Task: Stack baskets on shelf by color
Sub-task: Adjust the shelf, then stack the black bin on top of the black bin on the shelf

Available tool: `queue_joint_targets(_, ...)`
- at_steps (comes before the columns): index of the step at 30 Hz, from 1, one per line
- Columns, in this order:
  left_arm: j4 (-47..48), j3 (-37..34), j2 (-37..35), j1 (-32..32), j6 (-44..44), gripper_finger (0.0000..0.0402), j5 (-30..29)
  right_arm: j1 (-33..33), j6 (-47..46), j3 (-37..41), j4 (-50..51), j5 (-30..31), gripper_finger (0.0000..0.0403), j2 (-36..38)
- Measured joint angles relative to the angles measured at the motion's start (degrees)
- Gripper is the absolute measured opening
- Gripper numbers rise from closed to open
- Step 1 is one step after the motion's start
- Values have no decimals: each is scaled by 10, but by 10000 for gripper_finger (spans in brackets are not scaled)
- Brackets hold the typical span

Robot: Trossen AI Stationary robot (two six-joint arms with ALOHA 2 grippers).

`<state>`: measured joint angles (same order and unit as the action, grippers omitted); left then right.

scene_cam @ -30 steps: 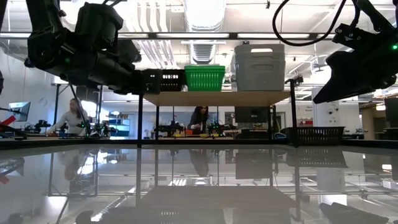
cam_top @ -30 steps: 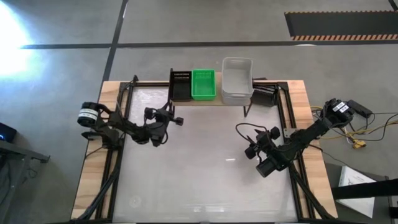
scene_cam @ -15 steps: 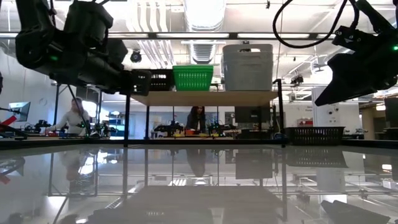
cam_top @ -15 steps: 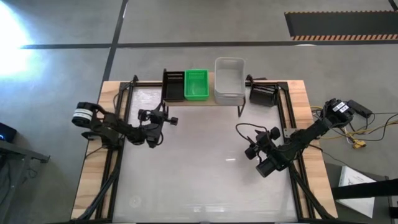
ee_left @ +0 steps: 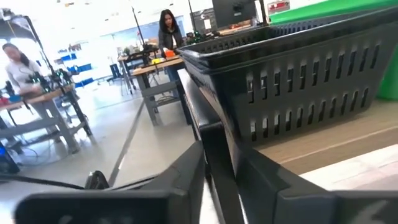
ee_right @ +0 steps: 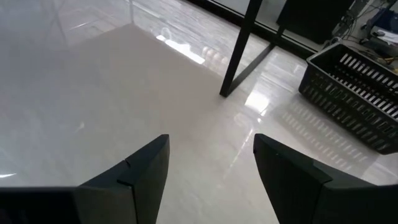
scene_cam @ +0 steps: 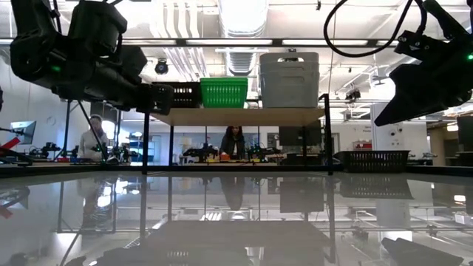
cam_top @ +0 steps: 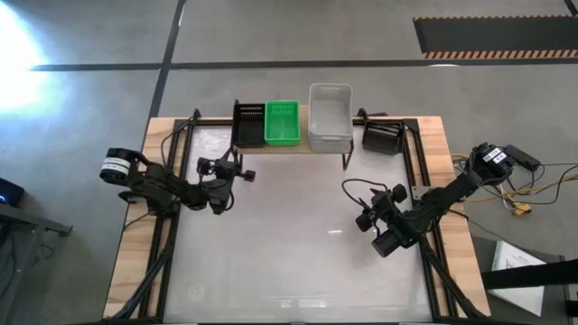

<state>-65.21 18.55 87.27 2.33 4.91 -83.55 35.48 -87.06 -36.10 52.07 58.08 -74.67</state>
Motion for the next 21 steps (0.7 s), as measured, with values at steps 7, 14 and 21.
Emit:
queue_joint_targets(7,-1,0,-7,9,30,170,3,0,11,0,1,3,226,0)
queue_joint_targets(14,-2,2,-46,79,125,252,-5,0,33,-32,73,-34,226,18)
queue_joint_targets(21,-3,9,-84,230,134,267,-35,-8,102,-143,211,-282,226,41)
